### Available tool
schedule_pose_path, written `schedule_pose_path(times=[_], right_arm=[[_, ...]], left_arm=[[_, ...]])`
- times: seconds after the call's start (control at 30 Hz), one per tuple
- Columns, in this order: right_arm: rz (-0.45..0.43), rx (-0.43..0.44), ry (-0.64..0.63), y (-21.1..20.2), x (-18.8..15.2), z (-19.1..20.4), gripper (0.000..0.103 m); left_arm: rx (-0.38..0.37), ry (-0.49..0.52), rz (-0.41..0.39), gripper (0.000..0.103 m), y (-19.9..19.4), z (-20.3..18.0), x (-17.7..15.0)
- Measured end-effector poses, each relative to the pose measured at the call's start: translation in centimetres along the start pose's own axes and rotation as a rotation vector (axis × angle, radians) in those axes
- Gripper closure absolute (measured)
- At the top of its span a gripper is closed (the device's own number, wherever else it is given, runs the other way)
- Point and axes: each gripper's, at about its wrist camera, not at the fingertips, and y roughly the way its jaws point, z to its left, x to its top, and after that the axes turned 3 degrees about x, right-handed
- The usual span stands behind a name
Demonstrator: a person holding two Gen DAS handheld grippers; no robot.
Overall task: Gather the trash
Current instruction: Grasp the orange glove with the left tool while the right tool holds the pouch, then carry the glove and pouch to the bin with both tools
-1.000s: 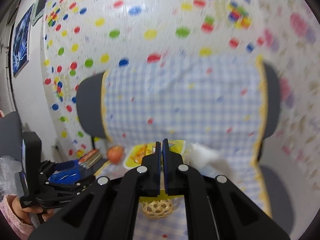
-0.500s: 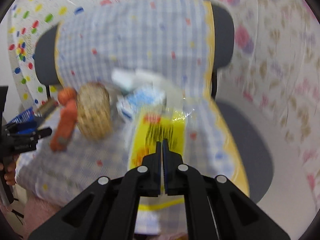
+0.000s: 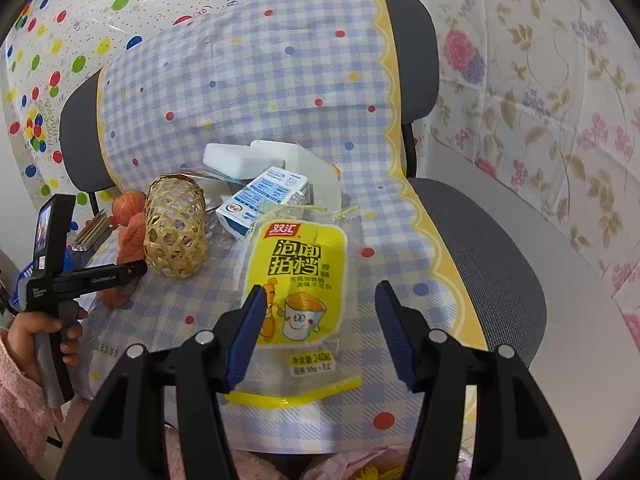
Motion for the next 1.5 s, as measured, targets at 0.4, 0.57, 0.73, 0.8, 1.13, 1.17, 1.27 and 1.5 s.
schedule_pose_path(times=[0.4,0.57,0.73,0.8,1.13,1.17,1.27,1.5], right_arm=[[0.053,0.032,-0.009,1.4,-0.6,-0.2,0.029],[0.108,0.108,0.077,4.5,-0.7,-1.4,0.027],[0.130,0.171,0.204,6.4,-0.8,-2.7,0.022],[0.100,0.194,0.216,5.7,-0.7,-2.5,0.050],[-0.064,0.094,0.001,-3.1,0.8,2.3,0.086],[-0.080,0.074,-0.024,-4.6,0.7,2.9,0.086],[-0.092,0.039,-0.059,-7.7,0.0,4.0,0.086],[-0.126,-0.079,-0.114,-12.9,-3.4,5.6,0.085]], left_arm=[[0.024,0.067,-0.186,0.085,-9.2,1.9,-1.8],[-0.012,0.071,-0.270,0.085,-13.9,1.6,-2.6],[-0.041,0.094,-0.279,0.085,-14.9,0.1,-3.0],[-0.053,0.100,-0.268,0.085,-14.7,-0.6,-3.2],[-0.084,0.158,-0.318,0.085,-17.7,-3.1,-5.0],[-0.091,0.169,-0.328,0.085,-18.3,-3.5,-5.3],[-0.123,0.195,-0.344,0.085,-19.7,-4.7,-6.5],[-0.206,0.263,-0.356,0.085,-21.6,-7.7,-10.1]])
